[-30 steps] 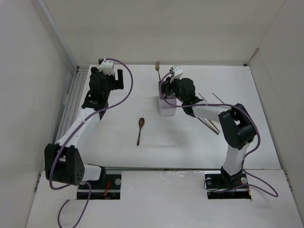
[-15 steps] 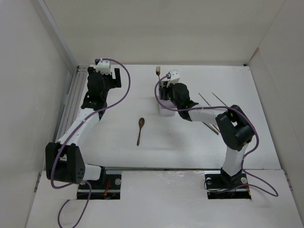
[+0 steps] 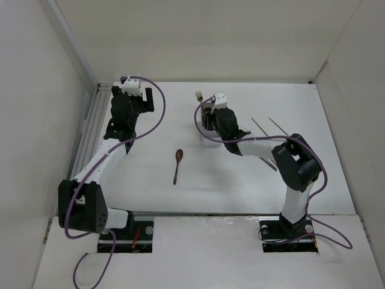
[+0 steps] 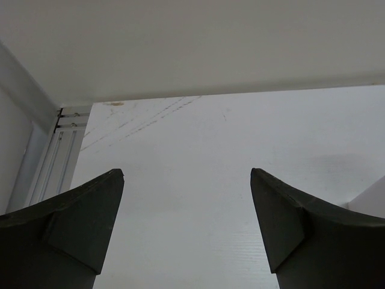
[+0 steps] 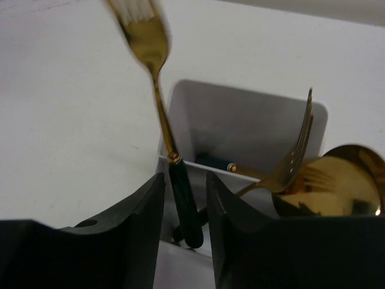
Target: Sort the eating utensils into containers
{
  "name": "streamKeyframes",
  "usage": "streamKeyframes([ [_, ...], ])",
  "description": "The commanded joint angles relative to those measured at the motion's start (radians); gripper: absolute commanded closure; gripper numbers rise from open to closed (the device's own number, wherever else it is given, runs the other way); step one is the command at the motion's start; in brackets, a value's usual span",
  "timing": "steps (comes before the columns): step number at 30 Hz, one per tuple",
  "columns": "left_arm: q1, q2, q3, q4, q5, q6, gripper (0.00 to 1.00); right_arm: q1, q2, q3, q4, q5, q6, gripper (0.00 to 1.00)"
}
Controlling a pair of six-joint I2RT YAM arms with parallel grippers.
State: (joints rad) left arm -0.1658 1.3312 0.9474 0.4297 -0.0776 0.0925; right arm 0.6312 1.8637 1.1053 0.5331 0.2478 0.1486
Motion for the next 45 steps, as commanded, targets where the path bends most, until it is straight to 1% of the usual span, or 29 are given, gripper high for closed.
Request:
streamKeyframes([
  [1, 0.005, -0.018, -0.018, 0.067, 0.053, 0.012, 0.17, 0.012, -0.026, -0.03, -0.004, 0.024, 0.014, 0.59],
  [5, 0.005, -0.009, -0.056, 0.058, 0.119, 0.058, 0.18, 0.024, -0.058, -0.059, -0.004, 0.024, 0.014, 0.51],
  [6, 0.005, -0.009, -0.056, 0.04, 0.136, 0.073, 0.2, 0.024, -0.058, -0.059, -0.004, 0.024, 0.014, 0.49],
  [8, -0.014, -0.009, -0.068, -0.011, 0.206, 0.104, 0.27, 0.034, -0.08, -0.07, -0.004, 0.033, 0.003, 0.49],
  [10, -0.043, -0.009, -0.078, -0.055, 0.248, 0.125, 0.33, 0.035, -0.098, -0.082, -0.004, 0.033, -0.007, 0.49],
  [12, -0.069, 0.0, -0.078, -0.147, 0.3, 0.16, 0.37, 0.054, -0.138, -0.094, -0.004, 0.033, -0.033, 0.48],
  [14, -0.099, 0.02, -0.064, -0.228, 0.355, 0.188, 0.37, 0.067, -0.199, -0.105, -0.004, 0.044, -0.047, 0.48],
  [15, -0.109, 0.02, -0.053, -0.312, 0.425, 0.229, 0.36, 0.077, -0.222, -0.122, -0.015, 0.065, -0.047, 0.46],
  [16, -0.118, 0.034, -0.053, -0.356, 0.461, 0.26, 0.32, 0.078, -0.245, -0.14, -0.015, 0.079, -0.047, 0.46],
  [17, -0.129, 0.046, -0.044, -0.396, 0.484, 0.289, 0.3, 0.087, -0.27, -0.14, -0.031, 0.096, -0.047, 0.45],
  [18, -0.156, 0.046, -0.044, -0.458, 0.498, 0.314, 0.28, 0.087, -0.314, -0.154, -0.042, 0.119, -0.047, 0.43],
  [19, -0.187, 0.059, -0.044, -0.486, 0.507, 0.357, 0.25, 0.099, -0.357, -0.154, -0.073, 0.167, -0.056, 0.39],
  [20, -0.187, 0.059, -0.044, -0.509, 0.507, 0.369, 0.24, 0.108, -0.357, -0.154, -0.093, 0.192, -0.057, 0.36],
  [21, -0.217, 0.069, -0.044, -0.532, 0.507, 0.378, 0.23, 0.108, -0.395, -0.154, -0.119, 0.214, -0.057, 0.36],
  [22, -0.233, 0.069, -0.044, -0.563, 0.507, 0.378, 0.2, 0.108, -0.414, -0.154, -0.16, 0.247, -0.057, 0.29],
  [23, -0.247, 0.082, -0.044, -0.578, 0.507, 0.378, 0.18, 0.108, -0.434, -0.144, -0.182, 0.266, -0.057, 0.28],
  [26, -0.299, 0.115, -0.044, -0.62, 0.489, 0.358, 0.16, 0.108, -0.507, -0.144, -0.242, 0.35, -0.057, 0.18],
  [27, -0.311, 0.115, -0.044, -0.631, 0.489, 0.346, 0.13, 0.108, -0.524, -0.144, -0.242, 0.369, -0.066, 0.16],
  [30, -0.343, 0.138, -0.035, -0.654, 0.457, 0.323, 0.13, 0.108, -0.586, -0.153, -0.254, 0.441, -0.087, 0.13],
  [32, -0.356, 0.149, -0.035, -0.663, 0.408, 0.288, 0.18, 0.108, -0.626, -0.165, -0.265, 0.475, -0.087, 0.13],
  [33, -0.356, 0.161, -0.035, -0.675, 0.36, 0.271, 0.18, 0.108, -0.638, -0.177, -0.265, 0.501, -0.087, 0.13],
  [34, -0.356, 0.161, -0.035, -0.686, 0.343, 0.257, 0.19, 0.108, -0.652, -0.186, -0.275, 0.511, -0.087, 0.13],
  [35, -0.356, 0.174, -0.035, -0.695, 0.332, 0.257, 0.19, 0.108, -0.678, -0.186, -0.275, 0.512, -0.087, 0.13],
  [38, -0.356, 0.174, -0.059, -0.707, 0.341, 0.257, 0.25, 0.108, -0.712, -0.213, -0.285, 0.535, -0.078, 0.13],
  [42, -0.389, 0.226, -0.071, -0.747, 0.315, 0.271, 0.29, 0.108, -0.733, -0.232, -0.294, 0.545, -0.078, 0.13],
  [45, -0.39, 0.272, -0.047, -0.761, 0.283, 0.271, 0.36, 0.108, -0.745, -0.232, -0.294, 0.555, -0.067, 0.13],
])
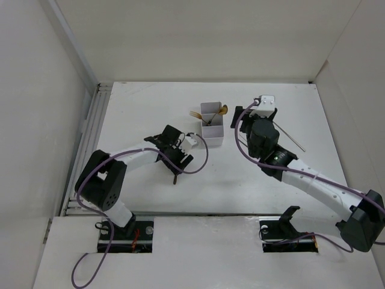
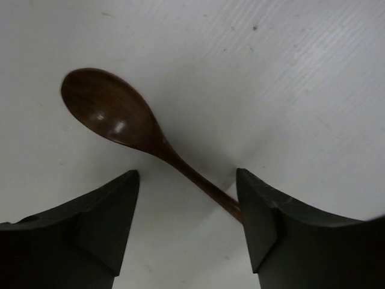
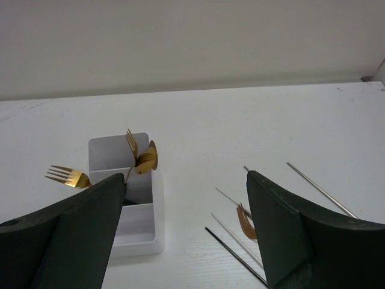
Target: Sort the eating utensils into containers
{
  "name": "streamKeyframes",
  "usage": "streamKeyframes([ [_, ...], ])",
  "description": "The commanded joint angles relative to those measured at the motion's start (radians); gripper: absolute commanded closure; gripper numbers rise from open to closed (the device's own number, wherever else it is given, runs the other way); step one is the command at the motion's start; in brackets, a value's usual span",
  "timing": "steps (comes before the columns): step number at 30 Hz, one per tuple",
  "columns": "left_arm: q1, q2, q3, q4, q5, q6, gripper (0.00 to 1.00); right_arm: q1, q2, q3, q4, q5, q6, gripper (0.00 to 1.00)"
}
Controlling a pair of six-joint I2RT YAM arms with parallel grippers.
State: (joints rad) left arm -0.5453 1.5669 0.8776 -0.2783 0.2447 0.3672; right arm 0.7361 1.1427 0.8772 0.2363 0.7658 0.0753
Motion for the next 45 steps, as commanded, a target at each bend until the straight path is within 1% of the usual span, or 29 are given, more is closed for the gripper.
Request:
streamKeyframes([
  [1, -0.01, 0.045, 0.023, -0.064, -0.039, -0.004, 0.37, 0.003, -0.024, -0.013, 0.003, 0.036, 0.006, 0.13],
  [3, -0.01, 0.06, 0.032, -0.064, -0.077, -0.013, 0.41, 0.003, -0.034, -0.014, 0.003, 0.049, 0.006, 0.13],
  [4, -0.01, 0.076, 0.032, -0.064, -0.078, -0.013, 0.48, 0.003, -0.034, -0.014, 0.003, 0.058, 0.006, 0.13],
  [6, -0.01, 0.088, 0.032, -0.064, -0.087, -0.013, 0.54, 0.003, -0.034, -0.014, 0.003, 0.07, 0.006, 0.13],
  [8, -0.01, 0.097, 0.041, -0.064, -0.087, -0.013, 0.66, 0.003, -0.043, -0.014, 0.003, 0.079, 0.006, 0.13],
  [9, -0.01, 0.097, 0.056, -0.064, -0.087, -0.013, 0.86, 0.003, -0.043, -0.014, 0.003, 0.079, 0.006, 0.13],
  [10, -0.01, 0.11, 0.057, -0.064, -0.087, -0.031, 0.96, 0.003, -0.043, -0.004, 0.003, 0.089, 0.006, 0.13],
  [11, -0.001, 0.11, 0.07, -0.064, -0.087, -0.045, 1.0, 0.003, -0.043, -0.004, 0.003, 0.089, -0.005, 0.13],
  [12, 0.008, 0.11, 0.08, -0.064, -0.103, -0.077, 1.0, 0.003, -0.043, -0.004, 0.003, 0.089, -0.015, 0.13],
  [17, 0.06, 0.11, 0.116, -0.114, -0.185, -0.088, 1.0, -0.007, 0.0, 0.038, 0.003, 0.089, -0.025, 0.12],
  [18, 0.086, 0.11, 0.132, -0.124, -0.197, -0.097, 1.0, -0.02, 0.02, 0.039, 0.003, 0.076, 0.004, 0.12],
  [21, 0.148, 0.07, 0.213, -0.134, -0.24, -0.106, 1.0, -0.101, 0.051, 0.048, 0.037, -0.044, 0.032, 0.13],
  [24, 0.198, 0.042, 0.325, -0.079, -0.249, -0.106, 1.0, -0.174, 0.084, 0.068, 0.13, -0.189, 0.032, 0.13],
  [25, 0.231, 0.032, 0.354, -0.053, -0.24, -0.116, 1.0, -0.191, 0.104, 0.068, 0.161, -0.221, -0.009, 0.13],
  [26, 0.245, 0.031, 0.41, 0.011, -0.211, -0.128, 1.0, -0.216, 0.118, 0.077, 0.211, -0.282, -0.028, 0.13],
  [28, 0.264, 0.031, 0.464, 0.086, -0.182, -0.14, 1.0, -0.237, 0.149, 0.115, 0.235, -0.331, -0.067, 0.13],
  [29, 0.265, 0.045, 0.509, 0.172, -0.173, -0.14, 1.0, -0.247, 0.187, 0.132, 0.235, -0.356, -0.107, 0.14],
  [30, 0.265, 0.056, 0.529, 0.22, -0.142, -0.151, 1.0, -0.257, 0.207, 0.161, 0.235, -0.397, -0.126, 0.14],
  [31, 0.265, 0.068, 0.547, 0.27, -0.125, -0.151, 1.0, -0.257, 0.225, 0.172, 0.235, -0.408, -0.14, 0.14],
  [32, 0.251, 0.1, 0.566, 0.375, -0.108, -0.171, 1.0, -0.268, 0.259, 0.183, 0.235, -0.419, -0.149, 0.14],
  [33, 0.251, 0.119, 0.602, 0.428, -0.067, -0.194, 1.0, -0.283, 0.273, 0.183, 0.235, -0.43, -0.149, 0.14],
  [35, 0.214, 0.169, 0.635, 0.532, -0.026, -0.223, 1.0, -0.293, 0.304, 0.207, 0.235, -0.43, -0.137, 0.14],
  [36, 0.203, 0.183, 0.644, 0.647, -0.009, -0.243, 1.0, -0.309, 0.304, 0.207, 0.235, -0.439, -0.137, 0.14],
  [37, 0.193, 0.194, 0.644, 0.704, 0.025, -0.287, 1.0, -0.326, 0.316, 0.207, 0.235, -0.456, -0.128, 0.14],
  [38, 0.165, 0.203, 0.635, 0.793, 0.025, -0.312, 1.0, -0.326, 0.325, 0.207, 0.235, -0.465, -0.127, 0.14],
  [39, 0.15, 0.215, 0.635, 0.794, 0.036, -0.332, 1.0, -0.34, 0.337, 0.207, 0.235, -0.465, -0.127, 0.14],
  [42, 0.11, 0.228, 0.574, 0.96, 0.079, -0.401, 1.0, -0.362, 0.338, 0.207, 0.235, -0.465, -0.115, 0.16],
  [43, 0.096, 0.242, 0.546, 1.06, 0.091, -0.421, 1.0, -0.377, 0.338, 0.207, 0.235, -0.465, -0.105, 0.16],
  [45, 0.096, 0.272, 0.526, 1.157, 0.126, -0.454, 1.0, -0.392, 0.338, 0.197, 0.235, -0.465, -0.094, 0.16],
])
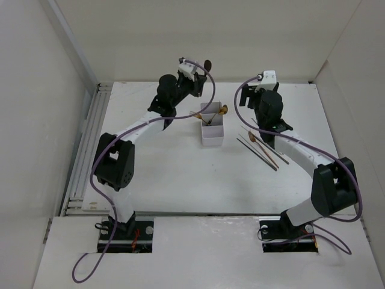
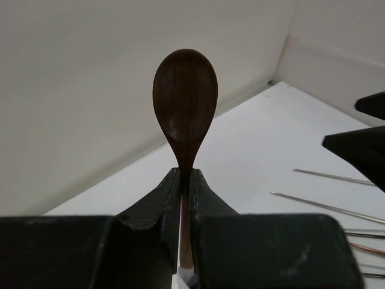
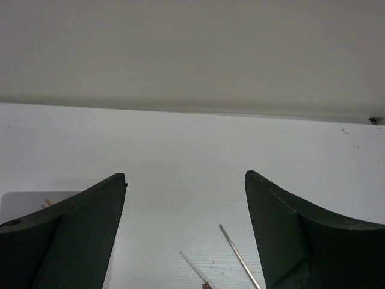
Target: Sort the eating utensils into containers
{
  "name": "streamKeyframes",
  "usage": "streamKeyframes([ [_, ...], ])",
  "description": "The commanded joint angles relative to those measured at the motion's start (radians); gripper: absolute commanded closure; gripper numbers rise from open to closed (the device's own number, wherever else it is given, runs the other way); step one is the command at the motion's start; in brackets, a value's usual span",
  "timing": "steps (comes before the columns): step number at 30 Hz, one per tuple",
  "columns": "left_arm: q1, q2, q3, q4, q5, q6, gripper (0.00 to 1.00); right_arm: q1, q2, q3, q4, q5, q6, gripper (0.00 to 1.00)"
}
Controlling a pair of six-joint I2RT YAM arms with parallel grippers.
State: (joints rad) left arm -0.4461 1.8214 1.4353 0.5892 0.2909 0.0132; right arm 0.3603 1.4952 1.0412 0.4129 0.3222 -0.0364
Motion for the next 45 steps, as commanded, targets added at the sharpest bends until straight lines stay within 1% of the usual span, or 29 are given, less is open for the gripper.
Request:
streamKeyframes([
  [1, -0.014, 0.056, -0.041, 0.337, 0.08, -0.111, 1.0, -0.029, -0.015, 0.023, 0.058, -0.021, 0.018, 0.16],
  [2, -0.014, 0.076, -0.052, 0.436, 0.091, -0.123, 1.0, -0.029, -0.024, 0.023, 0.041, -0.031, 0.018, 0.16],
  [5, -0.025, 0.148, -0.07, 0.597, 0.1, -0.157, 1.0, -0.05, -0.035, 0.032, 0.018, -0.031, 0.018, 0.16],
  [7, -0.036, 0.159, -0.079, 0.635, 0.1, -0.168, 1.0, -0.076, -0.044, 0.033, -0.009, -0.04, 0.018, 0.16],
  [11, -0.065, 0.171, -0.111, 0.635, 0.09, -0.168, 1.0, -0.109, -0.067, 0.022, -0.019, -0.064, 0.007, 0.16],
  [14, -0.083, 0.171, -0.137, 0.635, 0.045, -0.147, 1.0, -0.149, -0.087, 0.0, -0.029, -0.087, -0.002, 0.16],
  [16, -0.092, 0.171, -0.138, 0.6, 0.021, -0.137, 1.0, -0.17, -0.096, 0.0, -0.039, -0.098, -0.002, 0.16],
  [22, -0.092, 0.191, -0.138, 0.523, -0.041, -0.128, 1.0, -0.182, -0.118, -0.009, -0.048, -0.098, -0.011, 0.16],
  [28, -0.092, 0.211, -0.138, 0.523, -0.104, -0.107, 1.0, -0.192, -0.118, 0.002, -0.048, -0.098, -0.031, 0.16],
  [31, -0.092, 0.22, -0.138, 0.523, -0.104, -0.087, 1.0, -0.192, -0.118, 0.002, -0.048, -0.098, -0.04, 0.16],
  [34, -0.092, 0.22, -0.138, 0.499, -0.104, -0.078, 0.88, -0.192, -0.118, 0.011, -0.057, -0.098, -0.051, 0.14],
  [35, -0.092, 0.22, -0.138, 0.498, -0.104, -0.078, 0.78, -0.192, -0.128, 0.011, -0.057, -0.098, -0.051, 0.14],
  [36, -0.092, 0.22, -0.138, 0.488, -0.114, -0.078, 0.7, -0.192, -0.128, 0.011, -0.066, -0.098, -0.051, 0.13],
  [37, -0.092, 0.22, -0.15, 0.488, -0.114, -0.078, 0.66, -0.201, -0.139, 0.011, -0.075, -0.089, -0.051, 0.11],
  [38, -0.092, 0.22, -0.15, 0.488, -0.114, -0.067, 0.65, -0.201, -0.139, 0.011, -0.075, -0.089, -0.051, 0.1],
  [40, -0.092, 0.211, -0.159, 0.488, -0.114, -0.067, 0.53, -0.201, -0.148, 0.011, -0.104, -0.089, -0.06, 0.05],
  [41, -0.092, 0.211, -0.159, 0.488, -0.114, -0.058, 0.48, -0.201, -0.148, 0.011, -0.12, -0.089, -0.06, 0.0],
  [43, -0.092, 0.201, -0.159, 0.488, -0.105, -0.058, 0.41, -0.201, -0.159, 0.043, -0.175, -0.08, -0.06, 0.0],
  [44, -0.092, 0.188, -0.159, 0.488, -0.105, -0.049, 0.41, -0.201, -0.17, 0.06, -0.256, -0.063, -0.06, 0.0],
  [45, -0.092, 0.188, -0.159, 0.497, -0.105, -0.048, 0.4, -0.201, -0.17, 0.094, -0.301, -0.063, -0.06, 0.0],
])
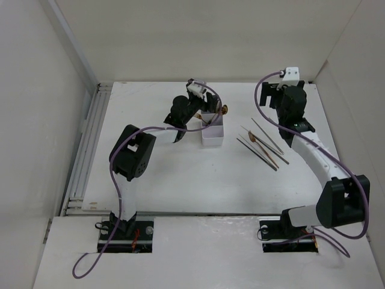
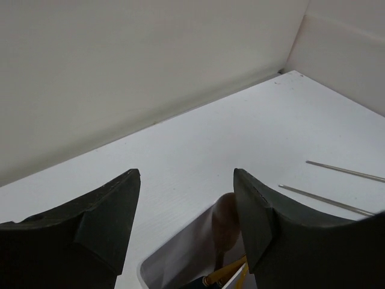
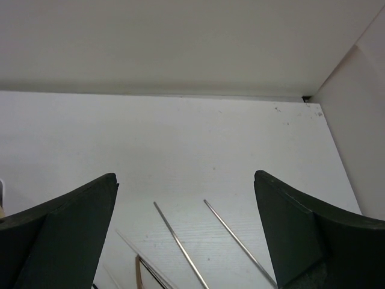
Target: Sort the eating utensils into containers
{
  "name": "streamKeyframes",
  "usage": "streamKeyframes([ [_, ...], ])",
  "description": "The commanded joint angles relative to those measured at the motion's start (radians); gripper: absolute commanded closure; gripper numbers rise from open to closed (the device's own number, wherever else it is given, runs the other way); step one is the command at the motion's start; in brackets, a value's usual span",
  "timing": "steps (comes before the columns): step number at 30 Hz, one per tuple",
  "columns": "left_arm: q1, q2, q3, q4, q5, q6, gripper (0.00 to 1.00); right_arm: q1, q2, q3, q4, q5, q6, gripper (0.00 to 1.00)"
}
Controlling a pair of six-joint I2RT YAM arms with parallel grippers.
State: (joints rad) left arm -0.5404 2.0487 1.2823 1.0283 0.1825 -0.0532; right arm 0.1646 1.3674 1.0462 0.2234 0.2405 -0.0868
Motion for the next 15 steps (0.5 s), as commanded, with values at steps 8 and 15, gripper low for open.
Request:
streamKeyframes([
  [8, 0.026, -0.171, -0.076, 0.157, -0.051, 0.016, 0.37, -0.086, 0.181, 0.296, -0.679, -0.148, -0.034, 0.48],
  [15, 0.037, -0.314, -0.215, 0.2, -0.218, 0.177, 0.36, -0.086, 0.395, 0.357, -0.897, -0.254, -0.099, 0.46],
])
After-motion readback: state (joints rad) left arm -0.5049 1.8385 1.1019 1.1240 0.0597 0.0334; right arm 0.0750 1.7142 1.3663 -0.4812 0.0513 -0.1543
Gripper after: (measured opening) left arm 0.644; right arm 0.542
